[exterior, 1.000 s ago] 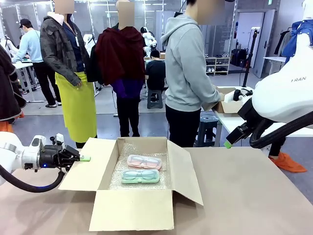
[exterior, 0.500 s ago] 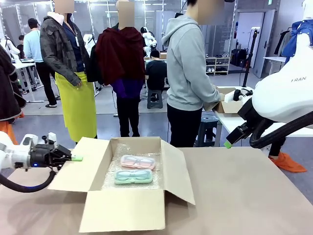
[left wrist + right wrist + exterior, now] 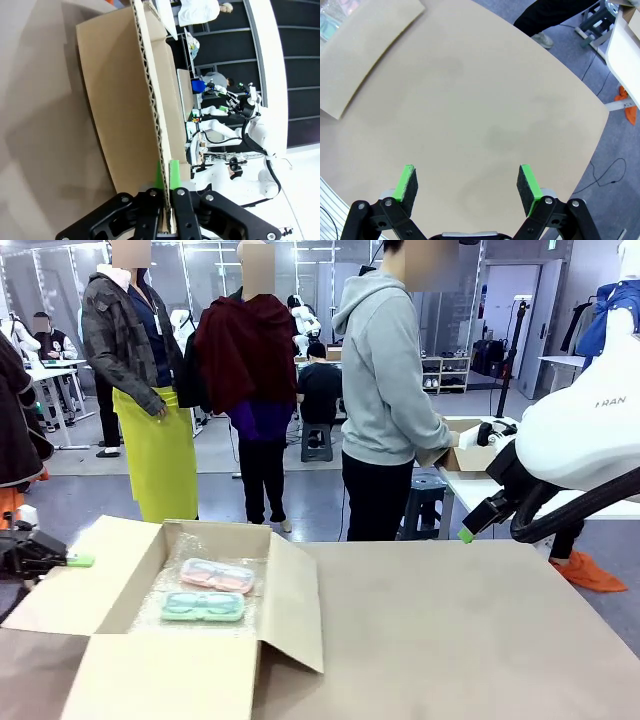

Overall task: Pack the glasses set securely to prepare it for shipping.
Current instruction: Position the Package Box on the left side of the table.

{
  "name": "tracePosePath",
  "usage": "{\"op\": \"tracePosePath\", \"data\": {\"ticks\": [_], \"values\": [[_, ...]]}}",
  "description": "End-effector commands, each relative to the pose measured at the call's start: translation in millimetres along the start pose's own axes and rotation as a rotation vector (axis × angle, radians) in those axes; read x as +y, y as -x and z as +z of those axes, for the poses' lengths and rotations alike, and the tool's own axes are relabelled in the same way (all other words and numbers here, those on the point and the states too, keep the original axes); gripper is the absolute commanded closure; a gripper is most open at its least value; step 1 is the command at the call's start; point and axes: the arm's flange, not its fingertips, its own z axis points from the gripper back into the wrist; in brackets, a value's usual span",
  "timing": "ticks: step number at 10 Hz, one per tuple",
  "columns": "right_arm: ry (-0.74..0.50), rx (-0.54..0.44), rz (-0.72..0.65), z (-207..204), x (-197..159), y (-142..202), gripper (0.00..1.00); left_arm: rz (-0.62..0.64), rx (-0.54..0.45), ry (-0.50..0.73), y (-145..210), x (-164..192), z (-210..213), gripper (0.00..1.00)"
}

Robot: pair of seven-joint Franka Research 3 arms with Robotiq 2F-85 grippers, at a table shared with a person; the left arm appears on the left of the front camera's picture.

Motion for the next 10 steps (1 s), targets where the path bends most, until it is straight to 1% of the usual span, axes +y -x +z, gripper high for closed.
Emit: {"op": "tracePosePath", "data": {"ticks": [1, 2, 3, 4, 5, 6, 8, 10], "values": [[0.002, 0.013, -0.016, 0, 3, -2, 0.00, 0.027, 0.013, 0.001, -8, 6, 35, 0.96], [0.002, 0.013, -0.016, 0, 3, -2, 0.00, 0.033, -0.010, 0.004, -11, 16, 57, 0.96], [0.002, 0.013, -0.016, 0, 3, -2, 0.00, 0.032, -0.010, -0.009, -12, 20, 69, 0.96], [0.002, 0.013, -0.016, 0, 3, -2, 0.00, 0.028, -0.039, 0.013, -13, 23, 92, 0.96], [0.002, 0.013, -0.016, 0, 3, -2, 0.00, 0.033, -0.038, 0.042, -12, 23, 110, 0.96], [0.002, 0.013, -0.016, 0, 3, -2, 0.00, 0.048, -0.038, 0.036, -9, 22, 131, 0.96], [0.002, 0.013, -0.016, 0, 3, -2, 0.00, 0.032, -0.040, 0.046, -6, 17, 161, 0.96], [0.002, 0.013, -0.016, 0, 3, -2, 0.00, 0.048, -0.066, -0.023, -8, 23, 179, 0.96]]}}
